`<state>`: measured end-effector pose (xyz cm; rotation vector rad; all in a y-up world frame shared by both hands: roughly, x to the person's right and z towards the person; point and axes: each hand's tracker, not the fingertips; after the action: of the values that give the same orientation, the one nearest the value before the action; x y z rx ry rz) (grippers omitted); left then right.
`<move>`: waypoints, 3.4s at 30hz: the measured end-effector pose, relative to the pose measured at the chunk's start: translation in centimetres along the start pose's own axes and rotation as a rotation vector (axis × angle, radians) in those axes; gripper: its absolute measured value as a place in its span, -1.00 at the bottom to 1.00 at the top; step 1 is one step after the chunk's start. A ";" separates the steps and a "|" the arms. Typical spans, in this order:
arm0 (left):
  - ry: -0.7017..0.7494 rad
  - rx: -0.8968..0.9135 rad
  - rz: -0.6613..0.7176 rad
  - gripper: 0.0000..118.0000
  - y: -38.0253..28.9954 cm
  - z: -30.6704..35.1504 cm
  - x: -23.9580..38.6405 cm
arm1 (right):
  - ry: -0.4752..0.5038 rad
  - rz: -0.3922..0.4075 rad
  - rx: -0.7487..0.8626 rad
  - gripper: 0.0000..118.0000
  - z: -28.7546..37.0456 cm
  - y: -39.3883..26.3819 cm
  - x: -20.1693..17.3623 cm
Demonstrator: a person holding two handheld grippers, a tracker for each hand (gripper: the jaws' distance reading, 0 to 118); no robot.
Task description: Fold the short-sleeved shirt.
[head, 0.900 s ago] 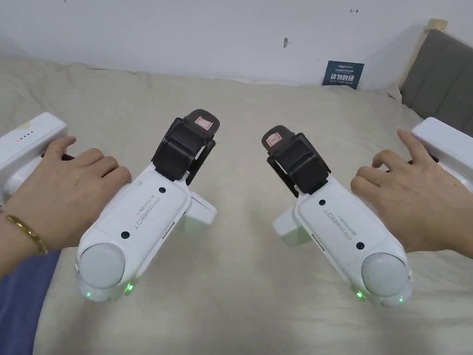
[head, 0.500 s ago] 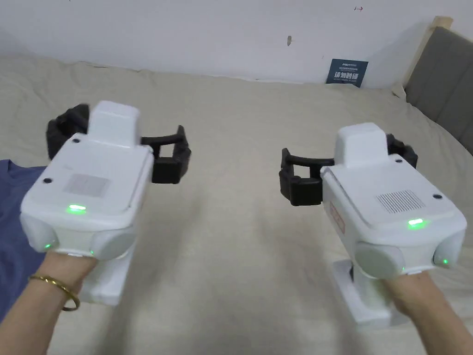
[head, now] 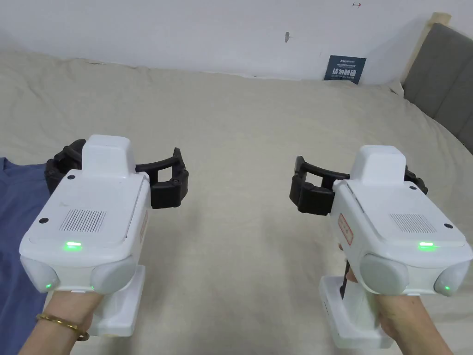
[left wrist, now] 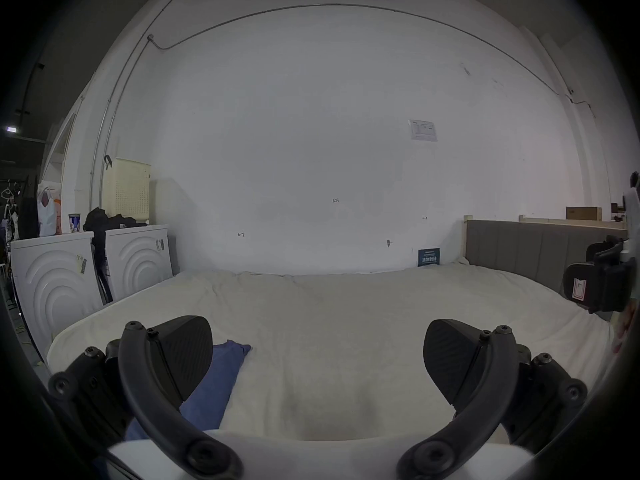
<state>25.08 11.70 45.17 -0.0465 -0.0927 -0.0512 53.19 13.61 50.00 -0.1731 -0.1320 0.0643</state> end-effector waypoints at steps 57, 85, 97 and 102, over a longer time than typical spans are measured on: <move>0.101 -0.059 0.027 -1.00 0.6 1.8 -3.8 | 0.099 0.016 -0.051 -0.98 -0.7 1.2 -3.0; 0.577 -0.082 0.066 -1.00 0.3 11.0 -18.8 | 0.580 0.061 -0.034 -0.98 -1.7 3.3 -20.9; 0.447 -0.284 0.171 1.00 0.9 2.3 -22.6 | 0.597 0.046 -0.064 -0.99 -4.7 3.5 -20.4; 0.354 -0.462 0.177 1.00 0.0 -7.3 -26.0 | 0.586 0.034 -0.099 -0.99 -7.2 2.8 -20.7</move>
<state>-0.13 12.57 35.50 -0.5048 0.2789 0.0979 33.56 13.64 39.83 -0.2866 0.4531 0.0393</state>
